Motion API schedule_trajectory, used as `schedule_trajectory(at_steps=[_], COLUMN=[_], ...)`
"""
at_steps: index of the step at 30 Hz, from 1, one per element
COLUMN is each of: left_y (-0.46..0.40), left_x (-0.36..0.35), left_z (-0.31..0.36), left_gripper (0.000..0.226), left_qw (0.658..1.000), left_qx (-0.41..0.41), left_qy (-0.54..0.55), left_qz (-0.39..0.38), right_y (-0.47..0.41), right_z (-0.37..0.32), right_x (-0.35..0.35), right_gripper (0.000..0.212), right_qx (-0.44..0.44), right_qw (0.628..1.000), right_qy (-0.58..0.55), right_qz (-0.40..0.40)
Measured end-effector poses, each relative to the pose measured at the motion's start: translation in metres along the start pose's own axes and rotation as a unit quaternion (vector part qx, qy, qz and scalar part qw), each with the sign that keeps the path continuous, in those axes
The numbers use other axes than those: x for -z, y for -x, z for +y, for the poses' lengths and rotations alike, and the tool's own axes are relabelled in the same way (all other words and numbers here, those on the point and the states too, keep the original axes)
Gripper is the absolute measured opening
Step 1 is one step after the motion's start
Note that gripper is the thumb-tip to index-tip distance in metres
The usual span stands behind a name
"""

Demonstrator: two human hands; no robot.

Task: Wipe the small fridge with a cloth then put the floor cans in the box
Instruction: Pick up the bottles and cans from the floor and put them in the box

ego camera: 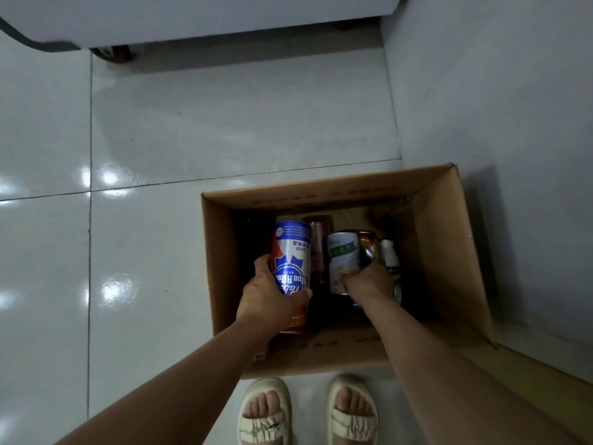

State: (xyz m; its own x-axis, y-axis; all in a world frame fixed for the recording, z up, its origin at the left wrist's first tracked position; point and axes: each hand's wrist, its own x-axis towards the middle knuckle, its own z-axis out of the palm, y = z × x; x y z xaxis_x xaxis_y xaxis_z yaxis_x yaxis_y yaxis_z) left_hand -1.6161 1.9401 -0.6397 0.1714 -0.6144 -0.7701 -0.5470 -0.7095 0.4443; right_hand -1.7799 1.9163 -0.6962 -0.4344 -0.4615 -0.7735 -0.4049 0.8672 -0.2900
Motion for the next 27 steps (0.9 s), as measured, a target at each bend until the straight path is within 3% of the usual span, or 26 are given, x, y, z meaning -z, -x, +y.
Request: schedule_trajectory(at_steps=[6,12,18,27], left_y=[-0.01,-0.033,-0.052,-0.031], left_x=[-0.011,-0.037,-0.062,-0.053], left_z=[0.014,0.013,0.005,0.004], left_gripper=[0.088,0.086,0.086,0.088], left_qw=[1.0,0.998,0.997,0.998], left_qx=[0.021,0.054,0.042,0.032], left_qy=[-0.013,-0.011,-0.019,-0.048], left_qz=[0.012,0.027,0.056,0.035], right_y=[0.014,0.005,-0.01,0.009], right_z=[0.0,0.011,0.015,0.01], right_x=[0.014,0.014,0.017,0.031], right_gripper=[0.062,0.054,0.055,0.054], right_qx=[0.02,0.011,0.033,0.038], right_qw=[1.0,0.999,0.999,0.998], right_qy=[-0.009,-0.041,-0.034,-0.042], right_qz=[-0.019,-0.024,-0.01,-0.018])
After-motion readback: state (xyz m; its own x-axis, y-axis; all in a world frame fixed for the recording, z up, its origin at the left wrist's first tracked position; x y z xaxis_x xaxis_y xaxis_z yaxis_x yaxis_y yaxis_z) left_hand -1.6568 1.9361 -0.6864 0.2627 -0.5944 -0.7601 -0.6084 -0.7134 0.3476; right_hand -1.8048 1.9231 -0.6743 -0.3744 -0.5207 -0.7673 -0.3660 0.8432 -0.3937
